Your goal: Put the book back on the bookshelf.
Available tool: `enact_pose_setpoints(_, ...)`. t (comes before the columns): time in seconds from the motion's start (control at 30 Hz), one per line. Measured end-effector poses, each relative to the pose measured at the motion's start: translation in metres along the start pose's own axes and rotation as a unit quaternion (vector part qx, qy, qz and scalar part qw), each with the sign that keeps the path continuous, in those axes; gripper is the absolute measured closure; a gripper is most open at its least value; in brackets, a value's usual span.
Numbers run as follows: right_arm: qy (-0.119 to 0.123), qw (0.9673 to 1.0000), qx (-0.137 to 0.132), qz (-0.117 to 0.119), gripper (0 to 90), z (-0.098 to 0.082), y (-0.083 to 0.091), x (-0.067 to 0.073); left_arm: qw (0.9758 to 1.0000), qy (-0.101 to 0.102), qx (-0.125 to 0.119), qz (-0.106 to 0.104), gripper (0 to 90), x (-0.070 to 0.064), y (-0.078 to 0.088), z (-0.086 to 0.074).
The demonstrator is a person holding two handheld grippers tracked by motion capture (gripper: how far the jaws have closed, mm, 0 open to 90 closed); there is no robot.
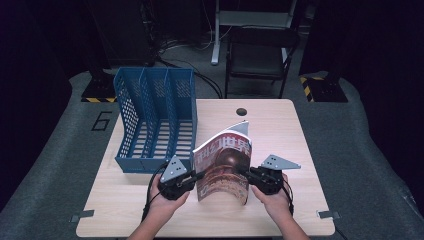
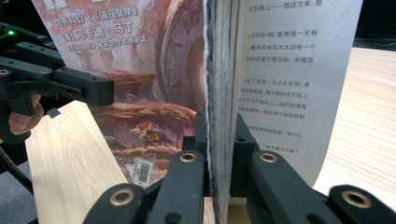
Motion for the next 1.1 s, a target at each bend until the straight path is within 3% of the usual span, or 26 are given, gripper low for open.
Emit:
enact_pose_setpoints(0.27,-0.001,1.0000,-0.004,0.004,85.6,-0.002,0.005,0.003,0.9999,0.012,0.002,-0.009,84.0,-0.003,0.003,-0.004)
enact_pose_setpoints(0.6,-0.003,0.9999,0.002,0.015,81.2,-0.009,0.009,0.000,0.9998,-0.009,0.007,-0.017,83.9,-0.009,0.005,-0.007)
enact_pose_setpoints(0.9,-0.015,0.9992,0.024,0.029,76.2,-0.021,0.008,-0.004,0.9994,-0.012,0.023,-0.021,83.6,-0.013,0.005,-0.006)
enact_pose_setpoints(1.1,-0.022,0.9988,0.037,0.024,70.7,-0.029,0.009,-0.006,0.9990,-0.011,0.034,-0.028,82.8,-0.014,0.005,-0.006)
Point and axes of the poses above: each handheld gripper's, and its own axes: y roughly backward along the jaws, z roughly out of its top, x roughly to its left, the point moved 3 cm from there along -y, roughly forward along the jaws, and after that the axes turned 15 degrees about y, right-handed, at the moved point
